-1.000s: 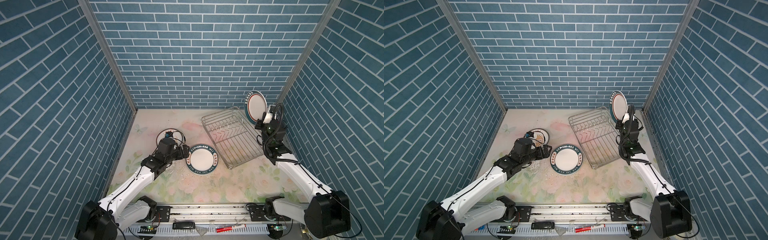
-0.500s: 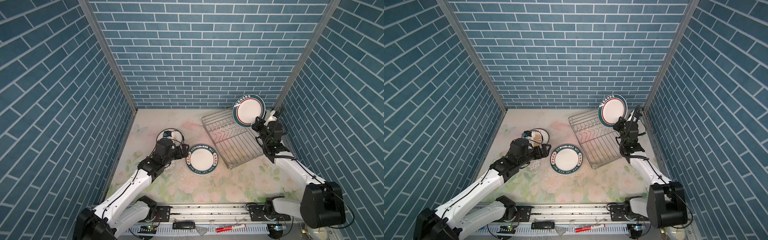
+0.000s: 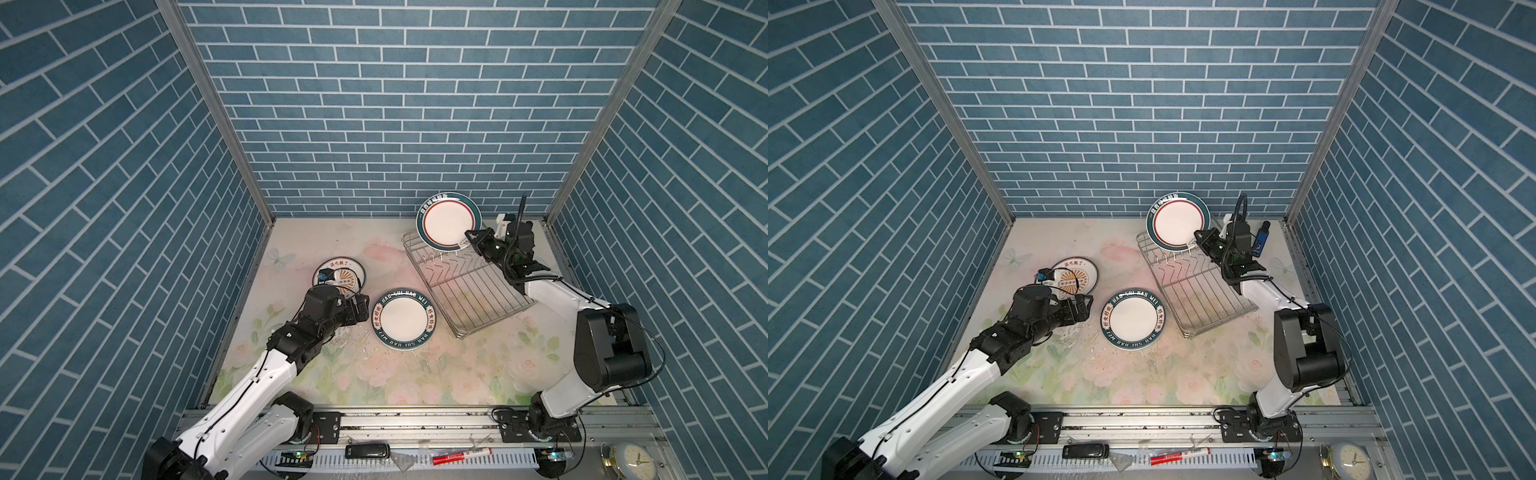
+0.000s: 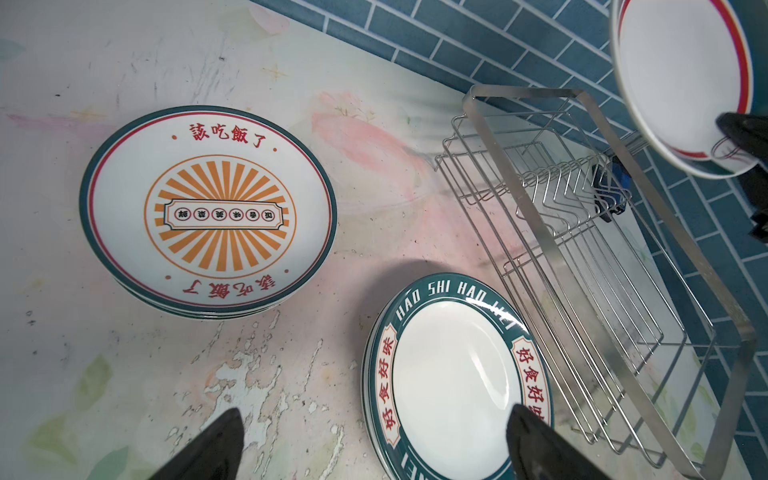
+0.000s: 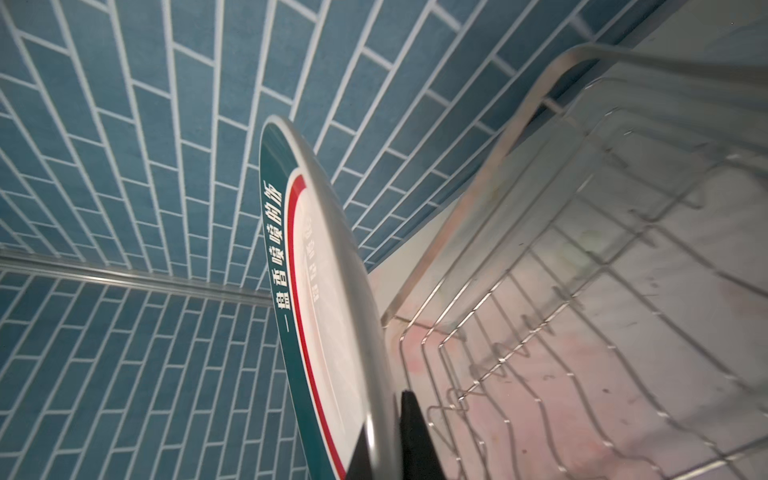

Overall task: Unload the plates from the dish rack
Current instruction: 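Carry the plate toward the left gripper while the left gripper reaches for its rim, then close the left gripper on the plate rim beside the right gripper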

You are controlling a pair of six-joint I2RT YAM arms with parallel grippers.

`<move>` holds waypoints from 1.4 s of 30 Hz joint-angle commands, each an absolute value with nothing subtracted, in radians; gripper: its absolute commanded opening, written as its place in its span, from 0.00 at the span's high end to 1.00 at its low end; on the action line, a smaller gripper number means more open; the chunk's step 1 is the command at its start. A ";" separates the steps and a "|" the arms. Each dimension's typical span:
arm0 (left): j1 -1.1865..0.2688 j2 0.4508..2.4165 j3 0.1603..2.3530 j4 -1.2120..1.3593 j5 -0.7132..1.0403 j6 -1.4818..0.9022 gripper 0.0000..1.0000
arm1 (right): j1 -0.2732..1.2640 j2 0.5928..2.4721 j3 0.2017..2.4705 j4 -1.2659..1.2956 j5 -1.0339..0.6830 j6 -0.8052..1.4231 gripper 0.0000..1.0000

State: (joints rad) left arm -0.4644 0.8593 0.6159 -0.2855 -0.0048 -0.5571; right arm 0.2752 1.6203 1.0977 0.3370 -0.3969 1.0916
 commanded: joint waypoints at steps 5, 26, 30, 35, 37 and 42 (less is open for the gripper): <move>-0.454 0.769 0.593 -0.293 0.008 -0.499 0.01 | 0.331 1.670 1.252 0.200 -0.613 1.224 1.00; -0.441 0.680 0.638 -0.309 0.202 -0.539 0.01 | 0.516 1.655 1.114 0.179 -0.662 1.108 1.00; -0.439 0.685 0.640 -0.287 0.232 -0.564 0.00 | 0.540 1.660 1.103 0.177 -0.682 1.092 1.00; -0.432 0.675 0.638 -0.273 0.244 -0.574 0.01 | 0.561 1.644 1.084 0.163 -0.687 1.065 1.00; -0.420 0.690 0.642 -0.281 0.245 -0.578 0.01 | 0.564 1.636 1.072 0.181 -0.693 1.072 1.00; -0.350 0.751 0.617 -0.166 0.371 -0.628 0.03 | 0.579 1.620 1.034 0.238 -0.716 1.096 1.00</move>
State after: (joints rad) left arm -0.3866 0.7265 0.6186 -0.2550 0.2821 -0.5915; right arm 0.5644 1.6726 1.0683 0.1493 -0.6670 1.0920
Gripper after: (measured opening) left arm 0.976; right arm 0.084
